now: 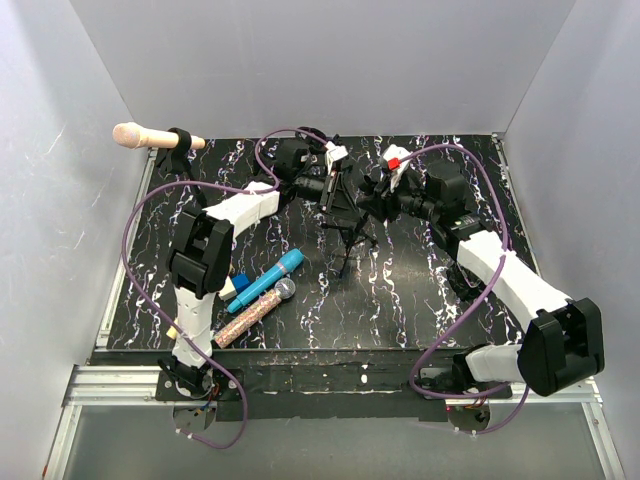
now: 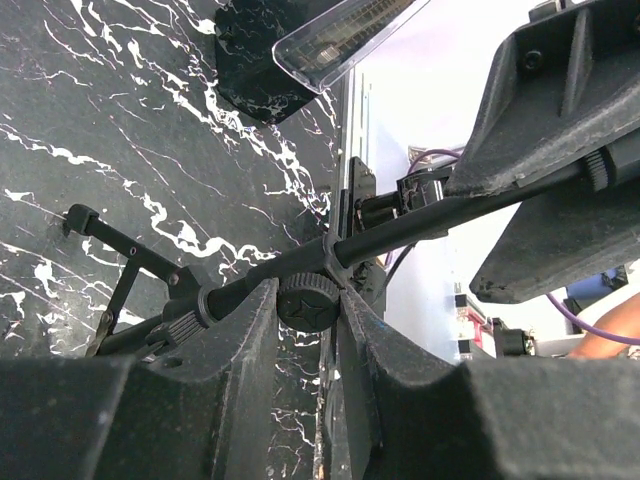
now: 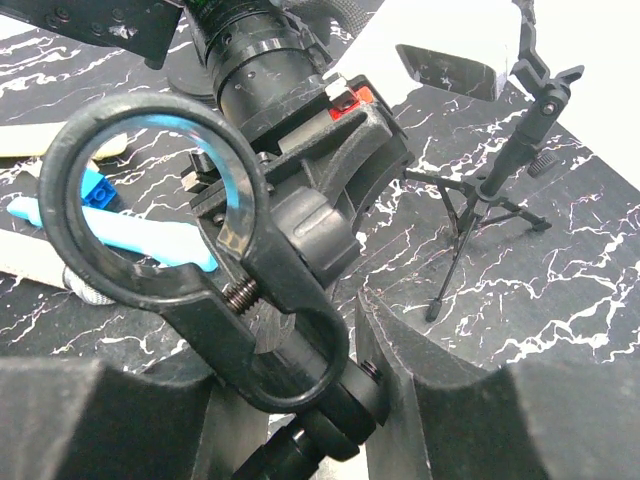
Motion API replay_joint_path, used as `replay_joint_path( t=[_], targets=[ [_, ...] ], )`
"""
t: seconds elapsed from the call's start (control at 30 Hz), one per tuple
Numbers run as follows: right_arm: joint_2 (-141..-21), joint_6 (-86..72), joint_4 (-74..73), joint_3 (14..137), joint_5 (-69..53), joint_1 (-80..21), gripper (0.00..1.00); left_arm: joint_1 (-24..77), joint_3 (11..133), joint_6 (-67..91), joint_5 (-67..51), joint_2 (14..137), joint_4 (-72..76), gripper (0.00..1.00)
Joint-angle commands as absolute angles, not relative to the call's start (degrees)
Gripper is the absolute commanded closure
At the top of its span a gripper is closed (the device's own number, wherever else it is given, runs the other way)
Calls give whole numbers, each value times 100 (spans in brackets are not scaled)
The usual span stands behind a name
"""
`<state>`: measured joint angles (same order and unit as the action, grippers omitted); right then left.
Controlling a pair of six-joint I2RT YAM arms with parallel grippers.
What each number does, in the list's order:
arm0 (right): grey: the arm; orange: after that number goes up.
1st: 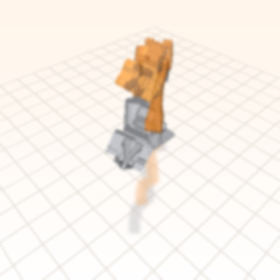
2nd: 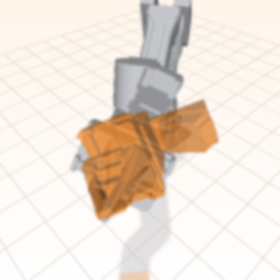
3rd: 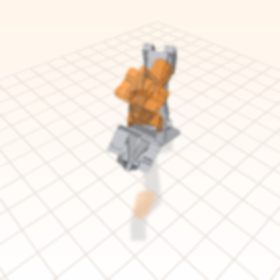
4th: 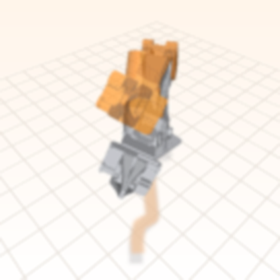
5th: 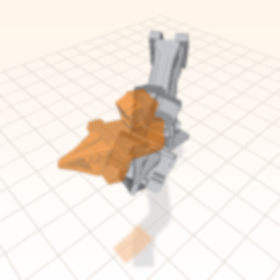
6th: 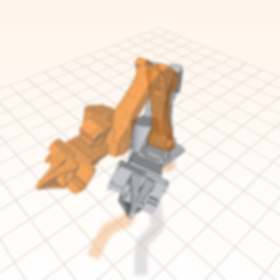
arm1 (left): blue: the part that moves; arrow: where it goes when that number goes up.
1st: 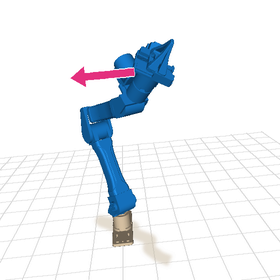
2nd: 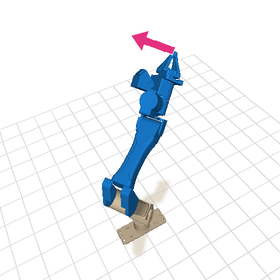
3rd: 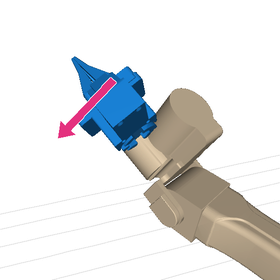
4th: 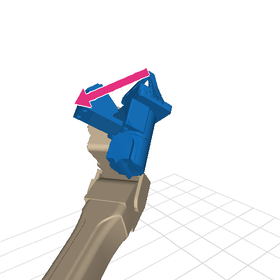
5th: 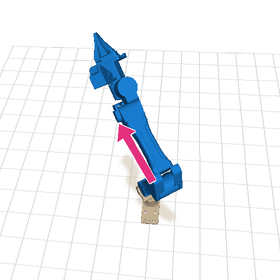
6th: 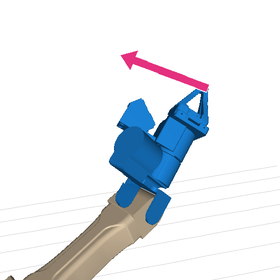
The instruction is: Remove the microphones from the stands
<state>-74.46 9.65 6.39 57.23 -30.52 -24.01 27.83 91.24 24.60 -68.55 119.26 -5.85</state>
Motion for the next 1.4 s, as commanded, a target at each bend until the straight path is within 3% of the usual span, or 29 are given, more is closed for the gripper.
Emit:
replay_joint_path(
  t=[0.0,0.2,0.4,0.53,0.77,0.97,1.1,1.37],
  targets=[
    [-7391,713,668,6029,-3481,-2549,99,2690,9308,2391,-6540,11506,-413,71],
    [-7742,308,352,6441,-3612,-2338,99,2654,8904,970,-5820,10715,-781,48],
    [-8515,316,-613,7442,-4656,-2189,99,2707,8062,-3087,-5415,9705,-1660,41],
    [-8999,115,-976,7944,-5035,-2118,99,2961,6964,-5122,-4669,8993,-1312,42],
    [-9202,201,-957,8024,-5615,-2109,99,3216,6425,-5159,-4210,8894,-396,44],
    [-9264,1168,-1897,8358,-6205,-2145,99,3278,6399,-5291,-4122,9027,-88,45],
    [-9010,2265,-2539,8350,-5355,-2451,99,3261,6285,-5396,-3877,8772,-342,45],
    [-8042,2628,-1582,7330,-3955,-3041,99,3155,5485,-4554,-3069,7674,-447,44]
  ],
)
